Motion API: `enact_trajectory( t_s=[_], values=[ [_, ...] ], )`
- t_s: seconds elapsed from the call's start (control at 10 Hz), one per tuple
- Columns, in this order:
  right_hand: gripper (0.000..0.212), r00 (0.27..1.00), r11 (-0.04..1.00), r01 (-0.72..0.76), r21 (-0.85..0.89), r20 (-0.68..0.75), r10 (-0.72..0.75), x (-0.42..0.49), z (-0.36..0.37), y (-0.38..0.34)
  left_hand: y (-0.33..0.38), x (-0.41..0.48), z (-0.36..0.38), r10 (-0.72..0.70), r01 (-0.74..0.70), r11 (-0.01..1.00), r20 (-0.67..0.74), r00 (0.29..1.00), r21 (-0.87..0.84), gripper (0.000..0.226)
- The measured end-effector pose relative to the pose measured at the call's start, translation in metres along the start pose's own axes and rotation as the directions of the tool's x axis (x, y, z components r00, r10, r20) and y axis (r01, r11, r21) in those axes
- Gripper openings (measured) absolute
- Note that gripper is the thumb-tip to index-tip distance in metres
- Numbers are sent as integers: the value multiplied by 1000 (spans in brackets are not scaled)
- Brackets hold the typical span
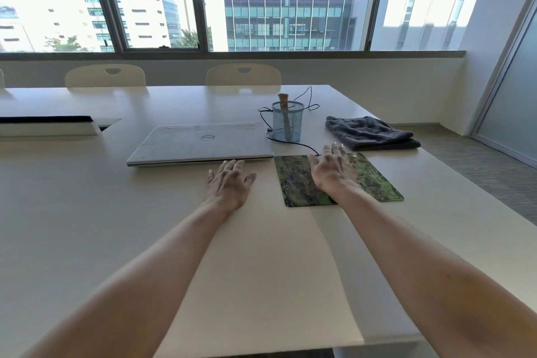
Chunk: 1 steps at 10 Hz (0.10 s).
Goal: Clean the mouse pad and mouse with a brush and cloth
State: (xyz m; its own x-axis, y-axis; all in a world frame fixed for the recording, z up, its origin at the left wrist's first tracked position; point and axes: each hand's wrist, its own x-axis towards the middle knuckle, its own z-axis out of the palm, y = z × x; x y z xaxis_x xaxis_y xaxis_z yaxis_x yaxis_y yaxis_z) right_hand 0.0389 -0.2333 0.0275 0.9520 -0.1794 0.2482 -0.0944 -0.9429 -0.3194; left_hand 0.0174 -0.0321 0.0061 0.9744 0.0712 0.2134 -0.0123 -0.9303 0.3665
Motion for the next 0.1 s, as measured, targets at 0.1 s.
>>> enact_trajectory(
  t_s=[0.1],
  values=[
    [61, 997, 997, 70, -14, 25, -70, -2, 8, -8, 5, 2, -5, 56, -56, 997, -6, 998, 49, 58]
  ],
)
